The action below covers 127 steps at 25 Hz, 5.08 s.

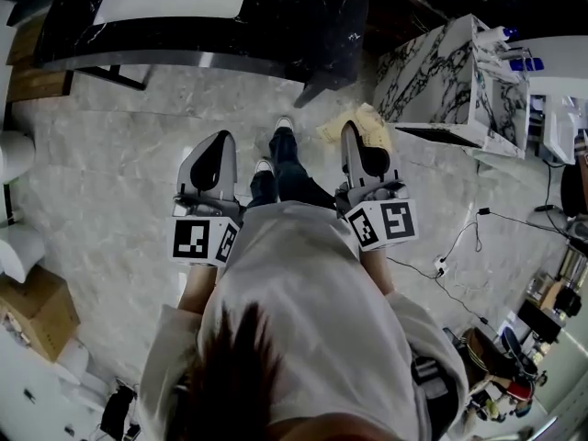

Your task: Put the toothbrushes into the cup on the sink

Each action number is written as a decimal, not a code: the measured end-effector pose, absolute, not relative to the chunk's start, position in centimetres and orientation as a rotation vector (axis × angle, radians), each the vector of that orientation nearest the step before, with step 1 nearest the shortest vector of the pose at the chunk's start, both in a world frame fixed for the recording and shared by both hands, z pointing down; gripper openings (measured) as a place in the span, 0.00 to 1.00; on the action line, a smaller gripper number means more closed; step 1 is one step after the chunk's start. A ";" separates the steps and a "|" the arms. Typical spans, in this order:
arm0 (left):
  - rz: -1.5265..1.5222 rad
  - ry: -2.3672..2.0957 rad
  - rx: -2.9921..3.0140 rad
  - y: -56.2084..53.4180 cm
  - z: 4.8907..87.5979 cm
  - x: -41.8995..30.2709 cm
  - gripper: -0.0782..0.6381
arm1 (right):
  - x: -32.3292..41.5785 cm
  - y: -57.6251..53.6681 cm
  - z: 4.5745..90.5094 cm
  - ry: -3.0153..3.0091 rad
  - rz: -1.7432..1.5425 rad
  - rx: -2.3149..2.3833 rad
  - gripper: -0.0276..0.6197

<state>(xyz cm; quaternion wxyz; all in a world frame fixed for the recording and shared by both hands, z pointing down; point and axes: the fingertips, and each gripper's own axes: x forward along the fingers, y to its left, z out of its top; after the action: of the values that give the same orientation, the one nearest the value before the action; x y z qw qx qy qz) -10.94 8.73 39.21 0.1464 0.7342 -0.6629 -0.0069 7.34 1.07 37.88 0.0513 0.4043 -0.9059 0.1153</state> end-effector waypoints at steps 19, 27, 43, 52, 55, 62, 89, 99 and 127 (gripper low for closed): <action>-0.054 -2.112 2.005 -5.8 36.8 -15.0 0.12 | 3.5 -16.5 35.4 -2.918 0.366 1.094 0.13; -0.057 -2.144 1.986 -7.8 36.7 -14.7 0.12 | 3.8 -18.3 35.1 -2.948 0.385 1.074 0.13; -0.052 -2.077 2.056 -11.2 36.8 -13.8 0.12 | 3.8 -20.4 34.7 -2.932 0.362 1.114 0.13; -0.058 -2.008 2.095 -15.5 36.7 -17.6 0.12 | 1.6 -23.1 33.9 -2.861 0.332 1.210 0.13; -0.062 -1.973 2.126 -17.3 36.4 -18.5 0.12 | 1.5 -24.2 32.6 -2.847 0.300 1.267 0.13; -0.077 -1.906 2.168 -20.4 36.8 -20.2 0.12 | 1.5 -27.2 31.0 -2.784 0.201 1.421 0.13; -0.086 -1.793 2.206 -23.4 39.3 -25.0 0.12 | -3.0 -32.1 22.6 -2.868 -0.062 1.632 0.13; -0.092 -1.790 2.198 -23.4 39.7 -25.3 0.12 | -6.5 -32.5 23.6 -2.922 -0.017 1.528 0.13; -0.086 -1.765 2.185 -25.6 40.7 -25.7 0.12 | -11.1 -34.4 33.5 -2.857 0.185 1.340 0.13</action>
<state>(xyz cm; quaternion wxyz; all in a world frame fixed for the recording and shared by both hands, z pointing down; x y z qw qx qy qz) -25.67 -25.63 40.66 0.1652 0.7669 -0.6194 -0.0300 -11.05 -34.39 33.48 -0.0096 0.4239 -0.9038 0.0587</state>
